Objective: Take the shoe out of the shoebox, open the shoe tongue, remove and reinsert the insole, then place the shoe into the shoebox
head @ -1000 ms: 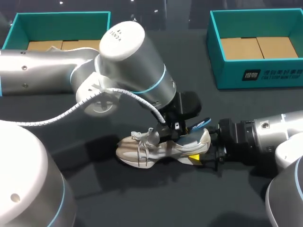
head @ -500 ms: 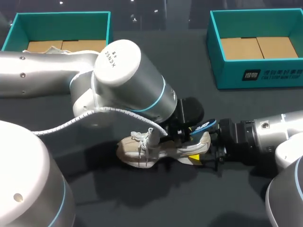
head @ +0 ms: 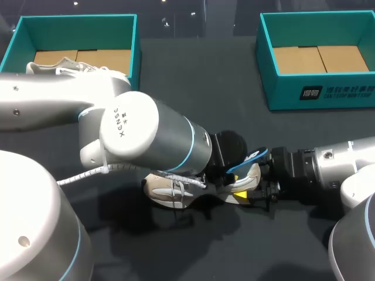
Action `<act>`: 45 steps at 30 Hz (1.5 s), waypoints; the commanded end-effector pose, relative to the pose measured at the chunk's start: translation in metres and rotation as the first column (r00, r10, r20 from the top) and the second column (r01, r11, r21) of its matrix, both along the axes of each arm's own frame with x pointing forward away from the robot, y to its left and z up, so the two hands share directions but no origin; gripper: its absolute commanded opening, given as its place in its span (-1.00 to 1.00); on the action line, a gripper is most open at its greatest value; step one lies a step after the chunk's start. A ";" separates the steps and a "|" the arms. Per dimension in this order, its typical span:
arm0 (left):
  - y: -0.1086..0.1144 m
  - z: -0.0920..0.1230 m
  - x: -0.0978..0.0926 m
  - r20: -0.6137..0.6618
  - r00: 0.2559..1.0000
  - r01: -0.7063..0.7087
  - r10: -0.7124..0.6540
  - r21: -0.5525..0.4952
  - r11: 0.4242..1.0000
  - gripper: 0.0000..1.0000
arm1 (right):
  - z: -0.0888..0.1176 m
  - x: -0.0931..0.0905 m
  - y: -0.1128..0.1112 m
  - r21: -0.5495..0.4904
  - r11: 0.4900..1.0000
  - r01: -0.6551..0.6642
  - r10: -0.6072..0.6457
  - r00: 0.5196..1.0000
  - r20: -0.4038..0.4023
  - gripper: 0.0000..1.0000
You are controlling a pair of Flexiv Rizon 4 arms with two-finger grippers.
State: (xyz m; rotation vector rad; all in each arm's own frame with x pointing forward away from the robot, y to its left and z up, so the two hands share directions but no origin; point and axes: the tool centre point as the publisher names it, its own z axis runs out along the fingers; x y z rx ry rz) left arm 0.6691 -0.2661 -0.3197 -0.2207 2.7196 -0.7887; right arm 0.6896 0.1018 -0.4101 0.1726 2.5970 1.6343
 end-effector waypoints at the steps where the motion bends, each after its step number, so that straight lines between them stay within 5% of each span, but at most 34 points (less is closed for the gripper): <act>1: -0.010 -0.008 0.002 0.030 0.998 -0.052 0.053 -0.020 0.998 -0.01 | -0.003 0.001 0.001 -0.005 1.000 0.001 -0.001 1.000 -0.001 -1.00; 39: -0.010 -0.029 0.024 0.104 0.982 -0.147 0.158 -0.105 0.984 -0.18 | -0.003 0.001 0.001 -0.005 1.000 0.001 -0.001 1.000 -0.001 -1.00; 42: -0.010 -0.031 0.024 0.113 0.980 -0.150 0.162 -0.105 0.983 -0.39 | -0.003 0.001 0.001 -0.005 1.000 0.001 -0.001 1.000 -0.001 -1.00; 45: -0.010 -0.031 0.024 0.113 0.980 -0.151 0.163 -0.105 0.983 -1.00 | -0.003 0.001 0.001 -0.005 1.000 0.001 -0.001 1.000 -0.001 -1.00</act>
